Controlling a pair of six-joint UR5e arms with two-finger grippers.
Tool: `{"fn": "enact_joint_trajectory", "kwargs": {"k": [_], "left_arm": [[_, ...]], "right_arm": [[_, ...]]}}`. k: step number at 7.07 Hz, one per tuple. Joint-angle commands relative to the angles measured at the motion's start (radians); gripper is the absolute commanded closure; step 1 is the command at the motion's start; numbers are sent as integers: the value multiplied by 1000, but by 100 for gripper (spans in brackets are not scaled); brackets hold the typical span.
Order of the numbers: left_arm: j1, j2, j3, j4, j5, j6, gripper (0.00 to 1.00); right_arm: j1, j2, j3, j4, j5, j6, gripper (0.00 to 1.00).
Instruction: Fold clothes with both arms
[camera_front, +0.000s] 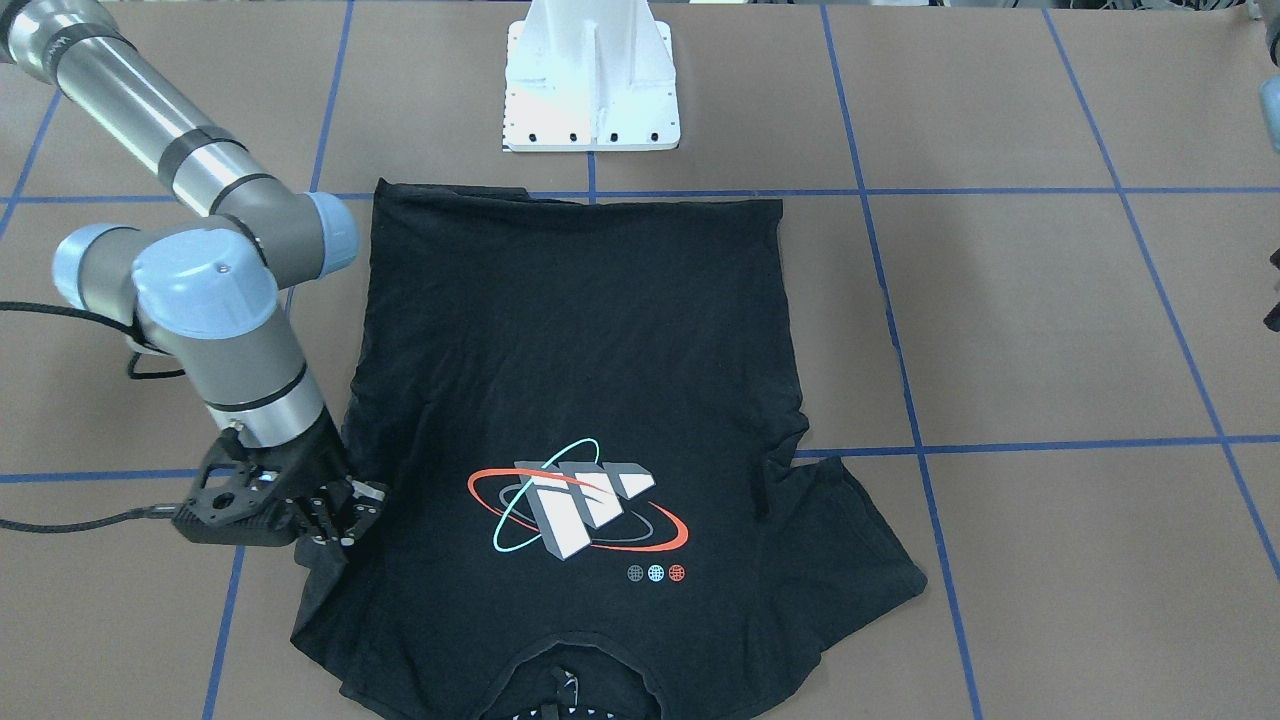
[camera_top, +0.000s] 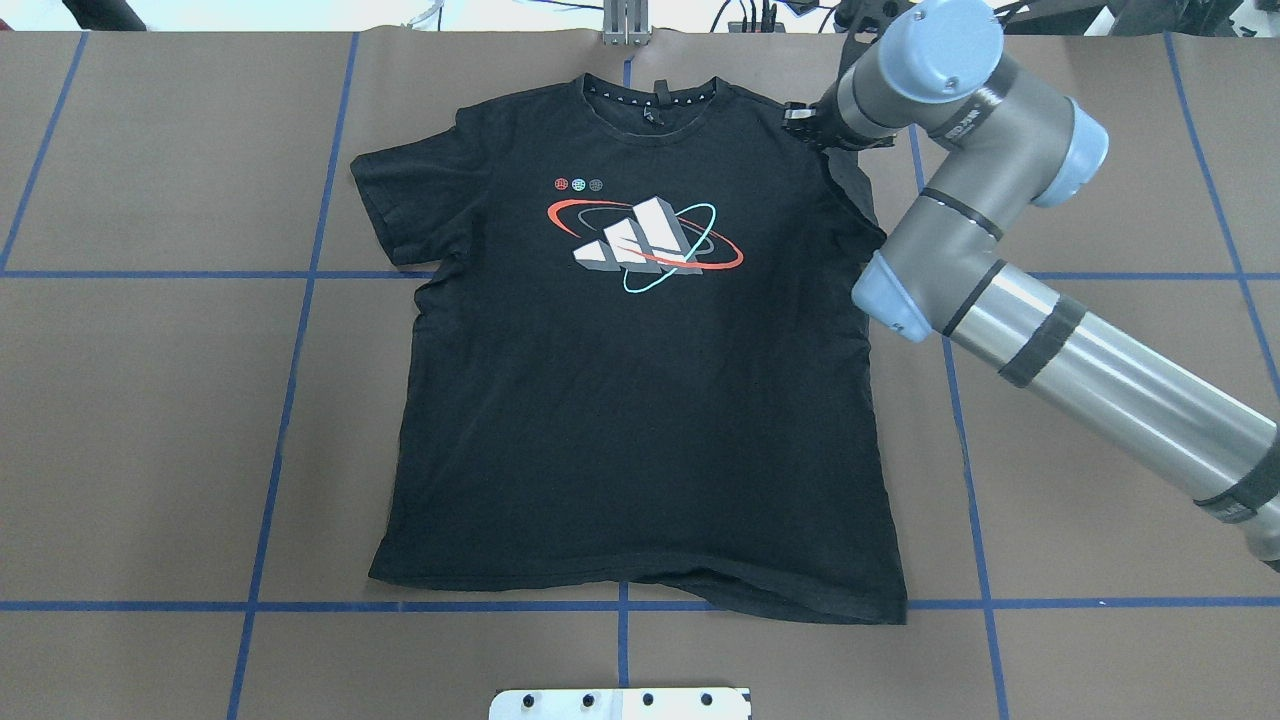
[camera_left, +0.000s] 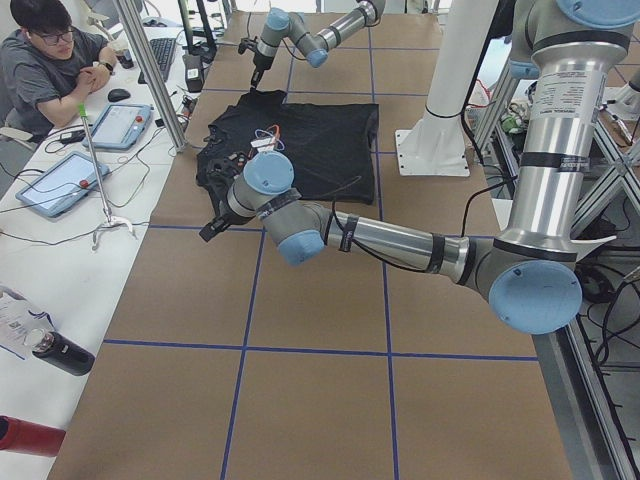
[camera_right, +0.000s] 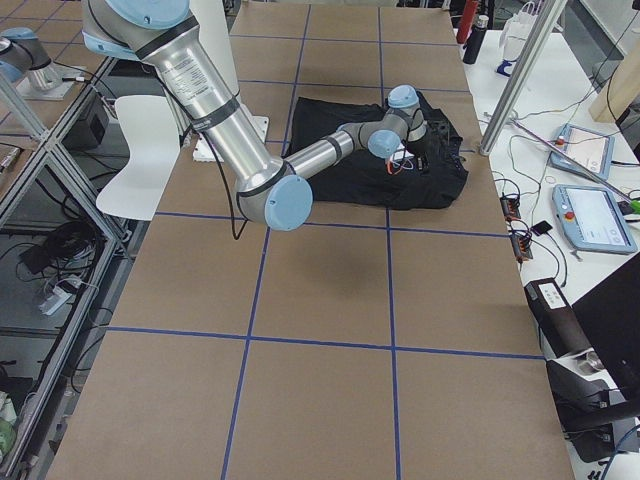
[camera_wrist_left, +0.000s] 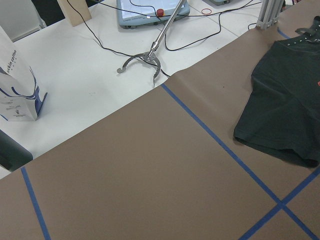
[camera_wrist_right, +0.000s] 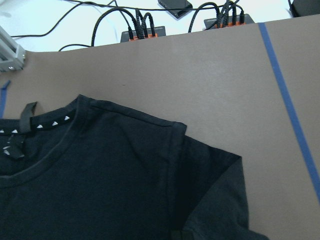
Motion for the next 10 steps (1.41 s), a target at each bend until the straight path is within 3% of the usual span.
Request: {"fn": "enact_joint_trajectory", "kwargs": {"k": [1, 4, 6, 8, 9, 10], "left_arm": [[0, 0, -1, 0, 0, 0, 0], [0, 0, 0, 0, 0, 0, 0], [3, -3, 12, 0, 2, 3, 0], [41, -8, 13, 0, 3, 0, 0], [52, -11, 17, 0, 9, -12, 0], [78, -29, 16, 2, 78, -102, 0]], "right_arm": [[-76, 83, -97, -1, -111, 76, 100], [-102, 89, -111, 2, -147, 76, 100], [-115, 88, -111, 2, -162, 67, 1], [-109, 92, -101, -2, -152, 53, 0], [-81, 88, -86, -30, -103, 43, 0], [-26, 51, -14, -100, -2, -20, 0]]}}
